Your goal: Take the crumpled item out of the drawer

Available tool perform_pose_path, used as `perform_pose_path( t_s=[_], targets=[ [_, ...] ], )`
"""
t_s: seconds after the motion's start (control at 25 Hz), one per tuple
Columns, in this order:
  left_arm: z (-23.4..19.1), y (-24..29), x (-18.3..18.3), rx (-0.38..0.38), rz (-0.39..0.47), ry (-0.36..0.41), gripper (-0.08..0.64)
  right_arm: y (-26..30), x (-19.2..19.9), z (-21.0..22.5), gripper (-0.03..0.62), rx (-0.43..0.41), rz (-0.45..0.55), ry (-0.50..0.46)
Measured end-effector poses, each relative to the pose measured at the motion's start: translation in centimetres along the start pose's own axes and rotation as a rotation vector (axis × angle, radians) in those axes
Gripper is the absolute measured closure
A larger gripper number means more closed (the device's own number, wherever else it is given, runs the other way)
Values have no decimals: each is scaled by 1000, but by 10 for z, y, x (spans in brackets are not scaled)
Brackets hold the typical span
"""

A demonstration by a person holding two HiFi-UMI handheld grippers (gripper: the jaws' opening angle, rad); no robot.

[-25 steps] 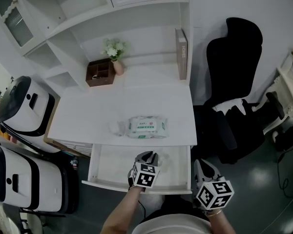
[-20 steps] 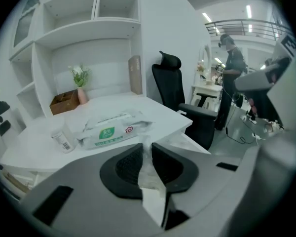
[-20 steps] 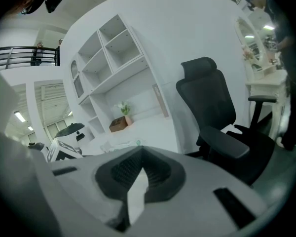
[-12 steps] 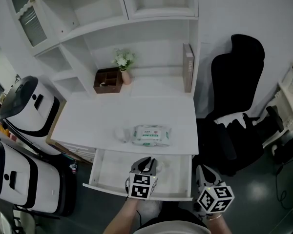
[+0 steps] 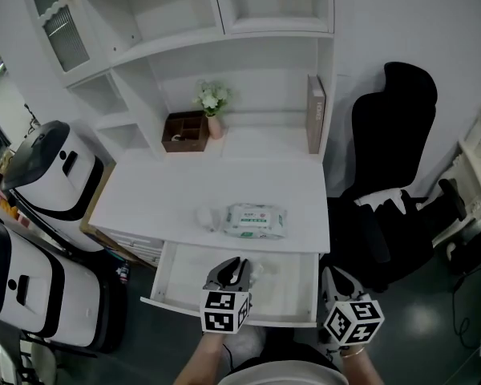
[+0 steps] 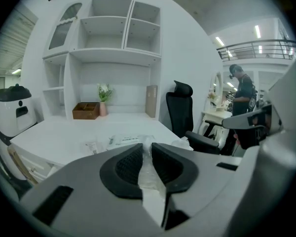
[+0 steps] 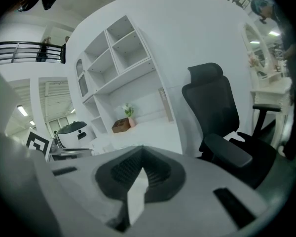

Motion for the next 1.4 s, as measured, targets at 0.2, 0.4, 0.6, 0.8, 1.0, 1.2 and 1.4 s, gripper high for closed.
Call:
perform_pose_path(
  t_s=[0.2,0.4,0.6,0.8,1.0,1.2,1.4],
  targets=[
    [2,-17,-1,-21,36,-17,506,-2,1,-6,591,-23,-1,-18],
    [4,-30,1,-36,68,-43,506,-6,2,-12,591,-50,4,-34],
    [5,-43,4,-49,90,-60,506,-12,4,-16,591,-64,8,-52],
    [8,-52,5,-56,112,-72,506,-16,5,-15,591,-74,12,-66],
    [11,-59,3,-63,133,-69,506,-20,5,-18,591,-82,18,-91],
    [10,-64,2,-71,142,-68,508,-22,5,-22,591,-84,26,-118],
    [10,-68,2,-76,149,-79,506,-23,4,-23,591,-86,27,-124]
  ],
)
Point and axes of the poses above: the fingertips, and each gripper's own axes: y forward along the fingers, z to its right, x out of its underside, the point moved 10 cm from there along -y, backward along the fingers, and after that the axes turned 12 degrees about x, right-handed, at the moved point
